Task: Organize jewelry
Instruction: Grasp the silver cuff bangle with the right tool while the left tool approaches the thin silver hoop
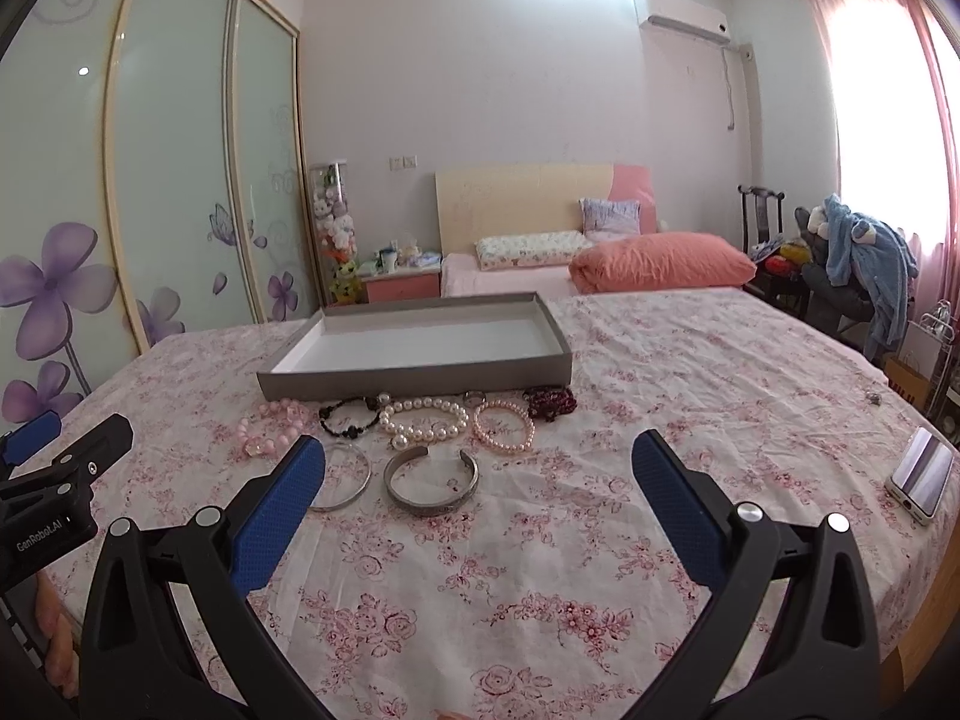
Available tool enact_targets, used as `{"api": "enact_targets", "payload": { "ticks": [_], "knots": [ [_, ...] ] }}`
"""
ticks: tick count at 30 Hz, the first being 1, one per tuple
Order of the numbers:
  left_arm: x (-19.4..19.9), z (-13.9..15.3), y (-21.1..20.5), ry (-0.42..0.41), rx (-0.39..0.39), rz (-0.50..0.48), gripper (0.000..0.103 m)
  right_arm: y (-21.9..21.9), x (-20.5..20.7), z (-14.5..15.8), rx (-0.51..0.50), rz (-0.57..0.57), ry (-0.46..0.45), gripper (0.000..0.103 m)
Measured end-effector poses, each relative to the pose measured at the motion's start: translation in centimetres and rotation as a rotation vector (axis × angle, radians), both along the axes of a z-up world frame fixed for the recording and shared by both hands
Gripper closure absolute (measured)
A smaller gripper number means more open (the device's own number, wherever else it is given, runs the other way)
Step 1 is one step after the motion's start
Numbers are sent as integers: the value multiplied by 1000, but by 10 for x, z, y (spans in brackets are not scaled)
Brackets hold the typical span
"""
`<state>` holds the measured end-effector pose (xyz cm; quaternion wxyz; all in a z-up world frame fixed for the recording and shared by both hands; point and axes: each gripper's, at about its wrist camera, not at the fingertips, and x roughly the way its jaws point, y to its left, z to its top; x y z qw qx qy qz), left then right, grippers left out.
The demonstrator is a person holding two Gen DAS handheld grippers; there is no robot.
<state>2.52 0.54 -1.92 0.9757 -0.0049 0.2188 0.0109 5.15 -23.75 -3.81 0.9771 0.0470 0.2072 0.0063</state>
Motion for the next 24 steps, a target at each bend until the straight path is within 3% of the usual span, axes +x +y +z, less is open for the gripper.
{"api": "enact_targets", "payload": {
  "ticks": [5, 11, 17, 24],
  "knots": [
    [27, -4, 6, 122, -19, -10, 4, -5, 35, -11, 35, 42, 181, 4],
    [59, -14, 7, 262, -75, -60, 4, 3, 73, -36, 29, 98, 403, 27],
    [77, -22, 1, 309, -73, -81, 4, 25, 89, -52, -29, 121, 509, 28],
    [89, -23, 2, 329, -76, -93, 4, 38, 106, -49, -62, 90, 533, 33]
  ]
}}
